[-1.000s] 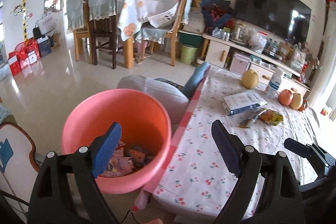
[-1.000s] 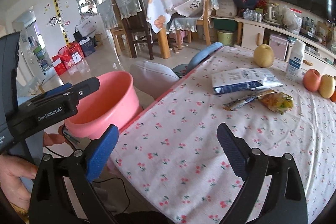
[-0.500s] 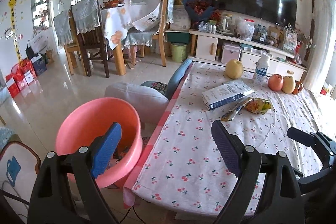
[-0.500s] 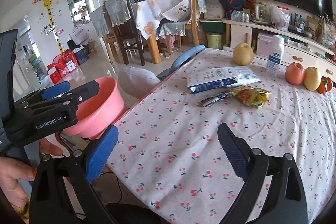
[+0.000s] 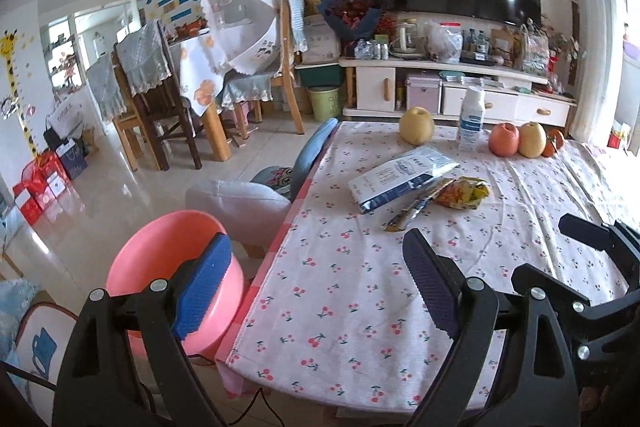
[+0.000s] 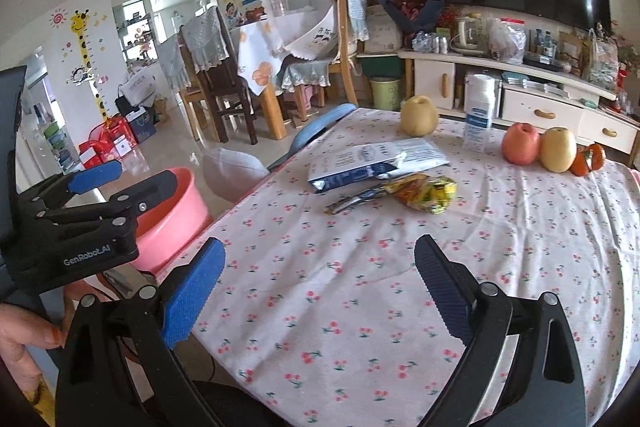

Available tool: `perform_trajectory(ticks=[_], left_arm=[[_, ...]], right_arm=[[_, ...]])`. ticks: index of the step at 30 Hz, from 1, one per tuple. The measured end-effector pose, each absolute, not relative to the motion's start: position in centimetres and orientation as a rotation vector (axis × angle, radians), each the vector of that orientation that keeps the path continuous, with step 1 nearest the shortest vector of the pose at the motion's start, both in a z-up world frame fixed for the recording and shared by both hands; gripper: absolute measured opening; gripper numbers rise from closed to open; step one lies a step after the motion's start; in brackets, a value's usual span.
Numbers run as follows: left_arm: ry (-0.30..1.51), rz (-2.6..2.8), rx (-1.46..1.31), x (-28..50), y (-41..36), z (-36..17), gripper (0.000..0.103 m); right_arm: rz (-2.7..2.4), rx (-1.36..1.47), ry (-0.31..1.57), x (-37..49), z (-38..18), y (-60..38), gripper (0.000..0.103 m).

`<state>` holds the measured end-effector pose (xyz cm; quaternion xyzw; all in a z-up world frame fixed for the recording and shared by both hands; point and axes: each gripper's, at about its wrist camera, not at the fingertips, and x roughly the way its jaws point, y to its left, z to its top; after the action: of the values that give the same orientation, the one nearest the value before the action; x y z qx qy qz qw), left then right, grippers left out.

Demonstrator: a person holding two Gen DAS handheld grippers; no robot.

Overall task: Collect trash
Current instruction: 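Move both open tools back over the table toward the remaining packages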

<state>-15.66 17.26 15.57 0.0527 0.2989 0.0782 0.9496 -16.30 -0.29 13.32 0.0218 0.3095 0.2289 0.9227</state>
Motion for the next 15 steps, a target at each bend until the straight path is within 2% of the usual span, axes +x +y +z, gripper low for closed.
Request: perform_trajectory(ticks=[10, 15], left_arm=[[0.593, 0.079, 0.201, -15.4, 12.3, 16.5, 0.088], [0.593, -0.096, 0.163, -14.0, 11.3, 16.8, 0.088]], right_arm=[[0.419, 0.100, 0.654, -14.2, 11.5, -6.2, 0.095], [0.391, 0.123, 0.688, -12.2, 10.3, -8.7, 0.095]])
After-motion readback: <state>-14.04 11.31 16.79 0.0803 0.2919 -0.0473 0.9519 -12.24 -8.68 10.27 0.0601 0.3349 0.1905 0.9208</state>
